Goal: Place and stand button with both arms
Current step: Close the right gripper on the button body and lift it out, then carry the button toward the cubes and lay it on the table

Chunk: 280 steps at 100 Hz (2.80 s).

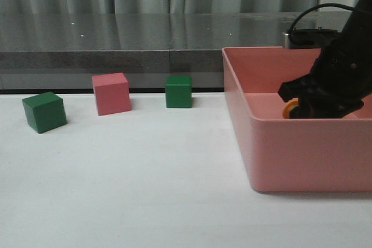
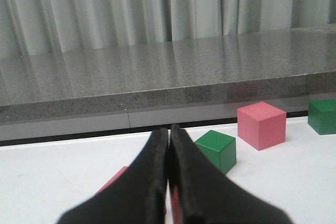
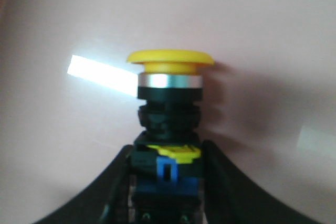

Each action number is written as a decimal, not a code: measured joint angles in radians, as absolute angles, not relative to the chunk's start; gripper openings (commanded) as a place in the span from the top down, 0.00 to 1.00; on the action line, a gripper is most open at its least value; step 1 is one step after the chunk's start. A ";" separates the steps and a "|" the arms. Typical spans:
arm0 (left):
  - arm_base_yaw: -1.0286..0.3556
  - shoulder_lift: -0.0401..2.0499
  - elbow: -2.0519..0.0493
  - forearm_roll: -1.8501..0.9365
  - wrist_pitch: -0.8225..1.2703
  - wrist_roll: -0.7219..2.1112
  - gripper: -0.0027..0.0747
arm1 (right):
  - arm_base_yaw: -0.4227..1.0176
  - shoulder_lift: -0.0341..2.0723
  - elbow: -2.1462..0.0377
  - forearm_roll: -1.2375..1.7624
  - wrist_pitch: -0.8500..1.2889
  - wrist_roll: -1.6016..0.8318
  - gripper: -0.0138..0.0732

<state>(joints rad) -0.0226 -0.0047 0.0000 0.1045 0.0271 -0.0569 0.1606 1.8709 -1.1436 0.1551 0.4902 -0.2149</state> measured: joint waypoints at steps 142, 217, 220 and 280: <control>-0.023 -0.005 0.000 0.104 0.027 -0.057 0.99 | 0.650 2.133 -1.697 0.231 0.855 -1.017 0.77; -0.023 -0.005 0.000 0.104 0.027 -0.057 0.99 | 0.659 2.197 -1.731 0.228 0.859 -1.033 0.20; -0.023 -0.005 0.000 0.104 0.027 -0.057 0.99 | 0.659 2.189 -1.731 0.228 0.859 -1.030 0.20; -0.023 -0.005 0.000 0.104 0.027 -0.057 0.99 | 0.557 1.760 -1.731 0.112 0.943 -0.585 0.96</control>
